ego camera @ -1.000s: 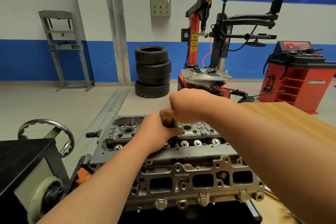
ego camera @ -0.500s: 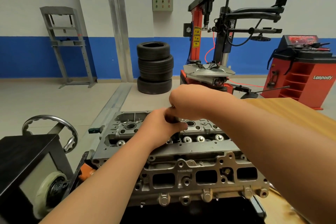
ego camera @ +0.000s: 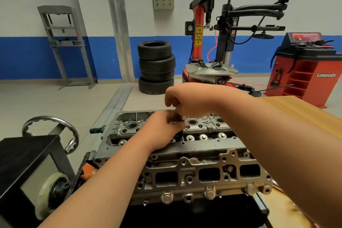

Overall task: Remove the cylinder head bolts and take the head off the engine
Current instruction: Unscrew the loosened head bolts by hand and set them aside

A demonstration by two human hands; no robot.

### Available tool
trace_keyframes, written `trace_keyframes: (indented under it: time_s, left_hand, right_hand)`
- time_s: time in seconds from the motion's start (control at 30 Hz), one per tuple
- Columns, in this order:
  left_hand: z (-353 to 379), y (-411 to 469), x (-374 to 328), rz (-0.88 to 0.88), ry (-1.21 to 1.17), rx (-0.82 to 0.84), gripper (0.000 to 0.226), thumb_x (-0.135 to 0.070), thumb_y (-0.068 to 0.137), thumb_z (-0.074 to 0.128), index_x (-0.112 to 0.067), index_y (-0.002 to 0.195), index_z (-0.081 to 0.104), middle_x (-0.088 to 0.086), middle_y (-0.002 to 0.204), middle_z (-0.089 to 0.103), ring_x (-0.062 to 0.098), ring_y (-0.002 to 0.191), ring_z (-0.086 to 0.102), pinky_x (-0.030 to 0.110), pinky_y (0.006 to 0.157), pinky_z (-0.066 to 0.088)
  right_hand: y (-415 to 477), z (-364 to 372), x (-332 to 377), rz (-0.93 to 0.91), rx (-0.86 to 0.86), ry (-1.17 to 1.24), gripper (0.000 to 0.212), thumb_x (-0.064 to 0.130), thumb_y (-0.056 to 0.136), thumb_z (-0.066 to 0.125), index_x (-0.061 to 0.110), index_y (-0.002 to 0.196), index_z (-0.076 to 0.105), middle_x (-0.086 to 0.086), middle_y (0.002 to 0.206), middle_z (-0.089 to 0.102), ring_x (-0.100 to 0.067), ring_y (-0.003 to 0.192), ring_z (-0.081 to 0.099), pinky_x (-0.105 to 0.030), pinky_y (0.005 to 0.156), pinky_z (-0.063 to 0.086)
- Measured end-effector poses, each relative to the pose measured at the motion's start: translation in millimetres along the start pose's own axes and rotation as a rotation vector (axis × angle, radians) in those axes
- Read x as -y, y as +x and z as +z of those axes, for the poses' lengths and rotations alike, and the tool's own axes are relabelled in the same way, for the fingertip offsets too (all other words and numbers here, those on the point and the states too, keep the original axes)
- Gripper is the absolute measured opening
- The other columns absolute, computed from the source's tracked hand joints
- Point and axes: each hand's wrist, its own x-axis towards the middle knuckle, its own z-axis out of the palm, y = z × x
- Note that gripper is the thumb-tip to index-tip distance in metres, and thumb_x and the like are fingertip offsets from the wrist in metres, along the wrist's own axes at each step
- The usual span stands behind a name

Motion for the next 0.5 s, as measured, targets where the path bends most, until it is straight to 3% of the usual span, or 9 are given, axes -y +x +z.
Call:
trace_keyframes:
  time_s: [0.07, 0.13, 0.2, 0.27, 0.33, 0.4, 0.5]
  left_hand:
    - [-0.2, 1.4, -1.4, 0.000, 0.012, -0.054, 0.010, -0.037, 0.085, 0.071, -0.031, 0.079, 0.066, -0.017, 0.070, 0.068, -0.002, 0.072, 0.061, 0.021, 0.064, 0.040]
    - [1.6, 3.7, -4.4, -0.022, 0.007, -0.104, 0.016, -0.037, 0.080, 0.076, -0.029, 0.073, 0.064, -0.015, 0.062, 0.063, -0.001, 0.064, 0.058, 0.020, 0.058, 0.037]
    - [3.5, 4.8, -6.3, -0.038, -0.002, -0.122, 0.020, -0.038, 0.076, 0.079, -0.027, 0.071, 0.063, -0.014, 0.063, 0.060, 0.004, 0.065, 0.057, 0.024, 0.059, 0.038]
    - [3.3, 3.6, -5.4, -0.022, 0.018, -0.091, 0.020, -0.042, 0.077, 0.077, -0.029, 0.080, 0.062, -0.013, 0.072, 0.063, 0.005, 0.071, 0.058, 0.025, 0.060, 0.039]
    - [2.3, 0.7, -3.2, 0.001, 0.049, -0.029, 0.019, -0.046, 0.082, 0.070, -0.034, 0.091, 0.059, -0.015, 0.086, 0.064, 0.005, 0.082, 0.060, 0.024, 0.065, 0.040]
    - [1.3, 0.0, -1.7, 0.030, 0.081, -0.018, 0.010, -0.041, 0.088, 0.065, -0.035, 0.087, 0.057, -0.016, 0.086, 0.064, 0.006, 0.084, 0.060, 0.022, 0.066, 0.039]
    - [2.5, 3.9, -5.3, 0.025, 0.104, -0.111, 0.017, -0.037, 0.084, 0.072, -0.032, 0.076, 0.057, -0.015, 0.072, 0.061, 0.000, 0.069, 0.056, 0.019, 0.056, 0.035]
  right_hand:
    - [-0.7, 0.3, -0.4, 0.010, -0.052, 0.011, 0.026, 0.029, 0.093, 0.056, 0.021, 0.118, 0.055, 0.007, 0.102, 0.053, -0.014, 0.088, 0.053, -0.024, 0.070, 0.041]
    - [3.6, 1.7, 2.1, 0.115, -0.125, -0.180, 0.032, 0.047, 0.096, 0.047, 0.017, 0.089, 0.055, 0.004, 0.086, 0.057, -0.014, 0.071, 0.052, -0.029, 0.059, 0.039]
    - [6.5, 3.1, 3.5, 0.163, -0.128, -0.257, 0.044, 0.048, 0.098, 0.042, 0.016, 0.068, 0.047, 0.000, 0.068, 0.050, -0.013, 0.058, 0.046, -0.028, 0.048, 0.031]
    - [7.9, 0.8, 5.2, 0.087, -0.064, -0.235, 0.036, 0.037, 0.098, 0.046, 0.013, 0.073, 0.056, 0.001, 0.067, 0.050, -0.013, 0.058, 0.046, -0.025, 0.048, 0.031]
    - [3.0, -5.9, 4.3, 0.012, 0.004, -0.211, 0.016, 0.020, 0.096, 0.051, 0.014, 0.095, 0.066, 0.005, 0.078, 0.056, -0.010, 0.066, 0.051, -0.019, 0.053, 0.034]
    - [-3.4, -10.0, 3.0, -0.016, 0.036, -0.135, 0.023, 0.009, 0.091, 0.051, 0.020, 0.106, 0.065, 0.010, 0.089, 0.057, -0.008, 0.075, 0.052, -0.016, 0.058, 0.038]
    - [-2.8, -4.2, 3.3, 0.062, -0.006, -0.089, 0.025, 0.033, 0.095, 0.050, 0.014, 0.106, 0.062, 0.000, 0.099, 0.063, -0.018, 0.083, 0.057, -0.028, 0.065, 0.046]
